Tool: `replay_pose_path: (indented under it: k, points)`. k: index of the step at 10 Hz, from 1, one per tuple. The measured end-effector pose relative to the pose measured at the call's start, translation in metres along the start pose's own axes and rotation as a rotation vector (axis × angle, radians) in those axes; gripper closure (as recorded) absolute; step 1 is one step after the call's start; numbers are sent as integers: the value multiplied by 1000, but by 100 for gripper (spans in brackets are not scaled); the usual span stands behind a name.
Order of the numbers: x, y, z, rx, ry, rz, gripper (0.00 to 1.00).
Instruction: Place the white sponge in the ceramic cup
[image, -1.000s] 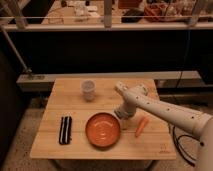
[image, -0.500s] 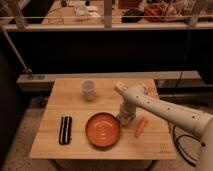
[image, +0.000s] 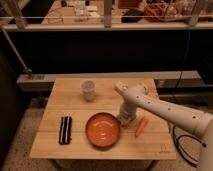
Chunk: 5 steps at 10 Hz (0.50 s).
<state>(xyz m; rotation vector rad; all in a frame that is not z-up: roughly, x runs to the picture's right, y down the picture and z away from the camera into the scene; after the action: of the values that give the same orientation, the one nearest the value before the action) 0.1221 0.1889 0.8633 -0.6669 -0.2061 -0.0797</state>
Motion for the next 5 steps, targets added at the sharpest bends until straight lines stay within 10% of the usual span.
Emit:
replay_pose_path:
  k: [5]
  points:
    - [-3, -7, -43, 18, 30, 21, 94]
